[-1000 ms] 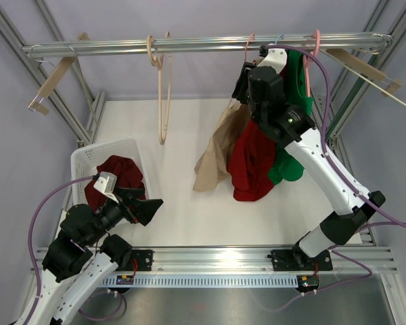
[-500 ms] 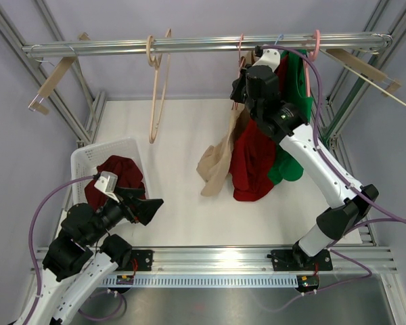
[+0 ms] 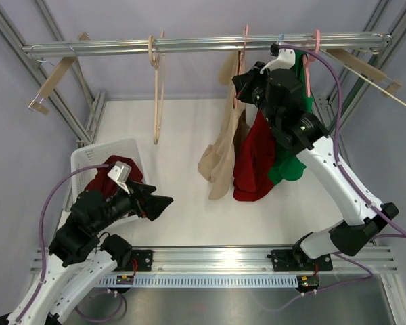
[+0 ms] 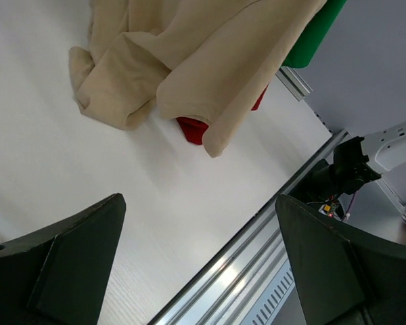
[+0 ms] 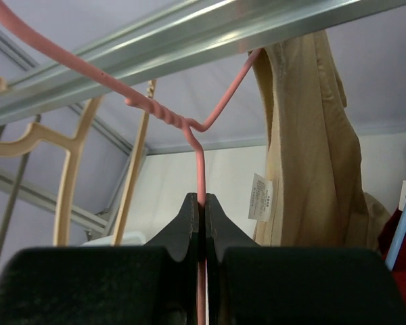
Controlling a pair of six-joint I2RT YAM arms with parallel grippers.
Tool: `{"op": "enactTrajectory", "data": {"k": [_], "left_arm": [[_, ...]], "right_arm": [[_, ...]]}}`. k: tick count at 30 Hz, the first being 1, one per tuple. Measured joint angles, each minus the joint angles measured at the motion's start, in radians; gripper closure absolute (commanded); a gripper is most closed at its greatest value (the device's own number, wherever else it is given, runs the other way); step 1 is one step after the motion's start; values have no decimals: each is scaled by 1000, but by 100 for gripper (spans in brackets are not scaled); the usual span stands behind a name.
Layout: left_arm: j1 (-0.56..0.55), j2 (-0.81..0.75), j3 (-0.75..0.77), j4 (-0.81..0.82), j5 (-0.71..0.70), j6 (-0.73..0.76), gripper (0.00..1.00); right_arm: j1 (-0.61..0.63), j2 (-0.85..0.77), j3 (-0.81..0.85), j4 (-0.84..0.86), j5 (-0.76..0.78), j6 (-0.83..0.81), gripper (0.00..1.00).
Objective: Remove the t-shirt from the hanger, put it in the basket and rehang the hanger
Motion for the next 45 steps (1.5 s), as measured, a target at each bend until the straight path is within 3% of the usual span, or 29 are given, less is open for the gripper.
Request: {"op": "enactTrajectory", "data": {"k": [4,11,16,23,27,34,36,39,40,41,45], "left_arm": [[0,54,27,50,52,-11,1],[-17,157,90,116,160,-27,1],[-181,214,120,129,121,-24,1],[-571,311,131,159,-187,-7,1],[-734,423,166,190,-349,3,1],[-904,617,215,252,-626,50,3],[-913,642,220,266,-671,63,12],[-921,679,242,293,-719,87,70],[-927,690,251,302,-730,93,95],[-937,700,258,310,-740,102,100],[-982,708,266,331,-768,122,100]], "right_arm": [[0,-67,-71,45,-48,28,100],[51,-202,-371,114,-91,96,100],[191,-239,-468,126,-68,104,100],[234,-352,-484,148,-30,121,100],[251,-392,-484,196,-12,148,100],[311,-398,-499,216,-8,163,100],[319,-400,-506,216,-8,164,100],[320,-406,-516,216,-8,165,100],[320,-410,-518,216,-8,165,100],[320,-414,-520,216,-8,165,100],[321,-431,-523,231,-7,163,100]]}}
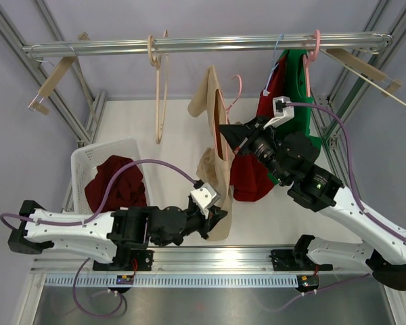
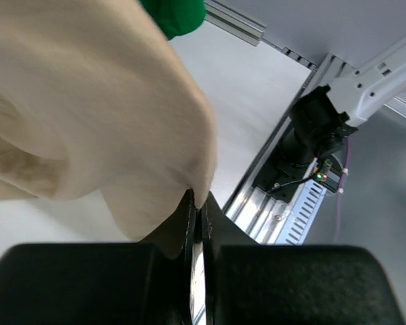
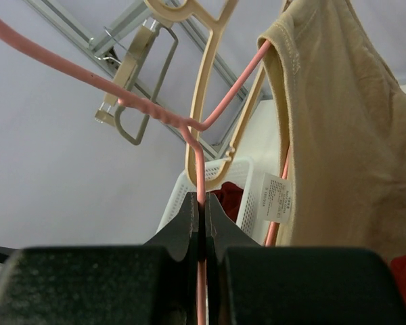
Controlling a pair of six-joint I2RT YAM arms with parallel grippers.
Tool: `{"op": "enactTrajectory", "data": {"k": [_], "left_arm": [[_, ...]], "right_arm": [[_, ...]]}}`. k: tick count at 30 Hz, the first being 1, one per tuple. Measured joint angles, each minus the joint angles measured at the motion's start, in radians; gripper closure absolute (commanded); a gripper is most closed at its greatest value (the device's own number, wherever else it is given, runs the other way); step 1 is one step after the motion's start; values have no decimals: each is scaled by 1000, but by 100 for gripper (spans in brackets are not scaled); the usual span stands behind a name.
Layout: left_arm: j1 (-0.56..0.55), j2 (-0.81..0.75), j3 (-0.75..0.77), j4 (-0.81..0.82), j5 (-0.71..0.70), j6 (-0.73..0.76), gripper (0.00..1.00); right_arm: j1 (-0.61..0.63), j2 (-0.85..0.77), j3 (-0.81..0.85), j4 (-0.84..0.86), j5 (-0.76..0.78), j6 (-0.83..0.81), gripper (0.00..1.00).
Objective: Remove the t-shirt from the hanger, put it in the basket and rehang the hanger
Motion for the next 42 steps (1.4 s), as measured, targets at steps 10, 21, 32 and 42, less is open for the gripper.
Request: {"op": "enactTrajectory", "data": {"k": [10,21,32,42], "left_arm": [[-302,51,-63,7,-152,-59,100],[-355,27,-198,-19,-210,-188,100],[-402,-35,-32,-111,-414,-60,100],[-344,-56,55,427,-678,584,81]], "right_arm": [[8,124,54,142,14,-26,100],[5,-25,74,71,-117,-22,100],[-21,-339,33,-5,-320,7,100],[-26,-481,28,-36,-430,48,100]]}}
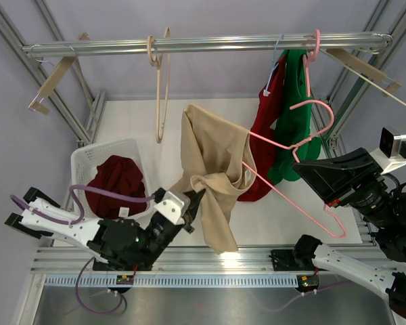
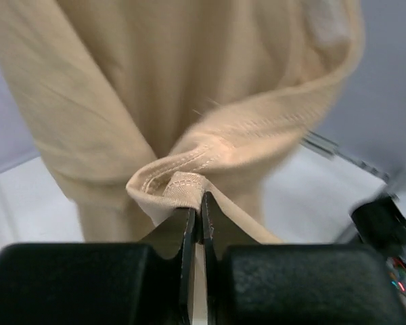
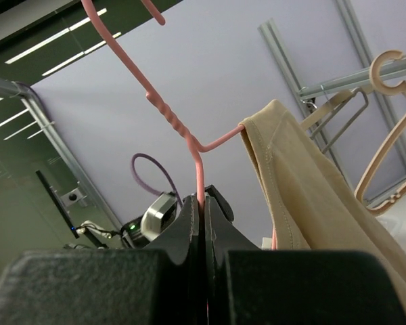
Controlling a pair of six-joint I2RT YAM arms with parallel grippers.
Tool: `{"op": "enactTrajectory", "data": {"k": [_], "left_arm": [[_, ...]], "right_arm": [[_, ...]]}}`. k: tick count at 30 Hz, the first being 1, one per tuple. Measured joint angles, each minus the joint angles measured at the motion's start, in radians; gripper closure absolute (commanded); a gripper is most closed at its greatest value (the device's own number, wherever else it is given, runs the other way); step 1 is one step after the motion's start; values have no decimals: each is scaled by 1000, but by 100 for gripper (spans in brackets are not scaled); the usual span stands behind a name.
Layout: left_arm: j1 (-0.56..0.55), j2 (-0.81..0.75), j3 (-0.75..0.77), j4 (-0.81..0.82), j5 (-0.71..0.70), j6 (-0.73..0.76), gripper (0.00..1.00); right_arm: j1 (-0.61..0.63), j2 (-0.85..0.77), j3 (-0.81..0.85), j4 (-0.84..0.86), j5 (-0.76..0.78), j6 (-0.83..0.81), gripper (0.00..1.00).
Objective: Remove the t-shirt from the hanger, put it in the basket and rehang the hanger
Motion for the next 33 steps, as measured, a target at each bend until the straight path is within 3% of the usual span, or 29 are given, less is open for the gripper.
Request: {"op": "enactTrajectory", "data": {"k": [1,3,4,6,10,13,14,15,17,22,27,33], "left_arm": [[32,0,-4,41,0,42,56],[103,0,-8,126,3,118,26],[135,0,-11,170,7,154,7],[197,10,-13,249,15,213,1],[331,76,-8,380,18,326,1],[388,124,-5,398,42,361,27],[397,131,-2,379,71,350,58],[401,132,3,359,97,323,75],[402,128,27,288,172,268,97],[365,93,55,176,297,148,100],[341,78,159,11,320,89,100],[335,2,365,-241,336,2,100]], "right_arm": [[0,-1,2,-3,-11,6,100],[0,-2,2,-10,-38,20,100],[0,-2,2,-13,-50,26,100],[0,-5,2,-16,-70,40,100],[-1,-19,0,-16,-106,64,100],[-1,-31,-2,-19,-124,76,100],[-1,-36,-4,-19,-129,80,100],[-1,-42,-6,-19,-132,84,100],[-1,-55,-8,-20,-133,87,100],[-1,-92,-8,-27,-132,89,100],[-1,-105,-8,-43,-132,87,100],[-1,-187,-14,-241,-87,58,100]]}}
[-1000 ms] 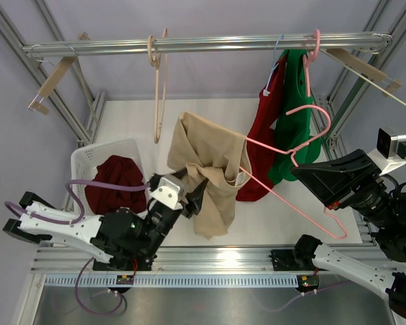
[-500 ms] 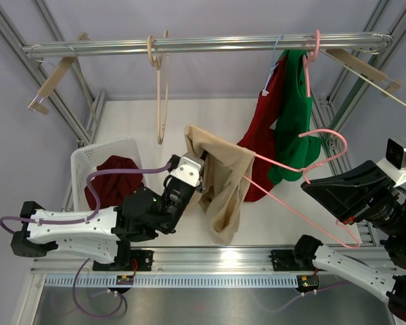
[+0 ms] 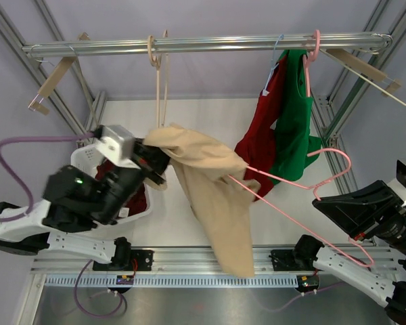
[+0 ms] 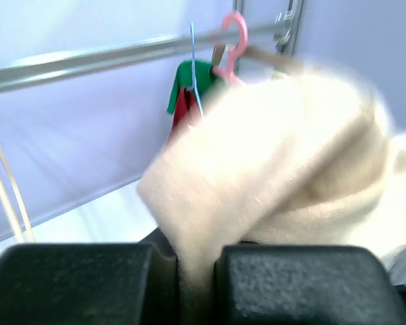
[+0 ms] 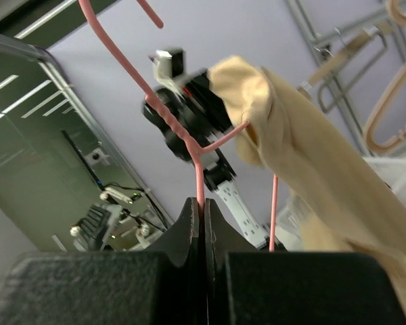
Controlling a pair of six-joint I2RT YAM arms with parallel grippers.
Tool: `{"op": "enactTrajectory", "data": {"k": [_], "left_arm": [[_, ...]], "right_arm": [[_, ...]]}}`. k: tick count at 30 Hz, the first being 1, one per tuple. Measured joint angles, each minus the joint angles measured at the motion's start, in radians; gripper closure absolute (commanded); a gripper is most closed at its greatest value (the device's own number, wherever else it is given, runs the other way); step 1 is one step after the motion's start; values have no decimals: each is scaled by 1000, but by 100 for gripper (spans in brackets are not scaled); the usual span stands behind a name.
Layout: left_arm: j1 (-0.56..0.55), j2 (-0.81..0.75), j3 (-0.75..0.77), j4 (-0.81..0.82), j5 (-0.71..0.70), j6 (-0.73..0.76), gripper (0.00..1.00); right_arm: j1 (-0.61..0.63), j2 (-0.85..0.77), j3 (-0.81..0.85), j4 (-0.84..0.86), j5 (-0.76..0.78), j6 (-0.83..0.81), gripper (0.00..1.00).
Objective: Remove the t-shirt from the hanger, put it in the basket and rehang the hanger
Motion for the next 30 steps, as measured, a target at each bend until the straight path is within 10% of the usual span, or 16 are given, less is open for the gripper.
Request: {"op": "enactTrajectory", "data": {"k": [10,16,21,30], "left_arm": [[-22,26,608,-269,52,-40,100],[-23,43,739,-153,-135,258,100],[-23,40,671,180,-233,663,100],[-24,-256,-29,652,-278,1023,100]], "right_arm": [[-2,-161,45,-280,196,-68,100],[-2,-127,48,-317,237,-109,100],[-2,-49,32,-315,235,-126,100],[-2,103,-10,-274,179,-127,100]]}}
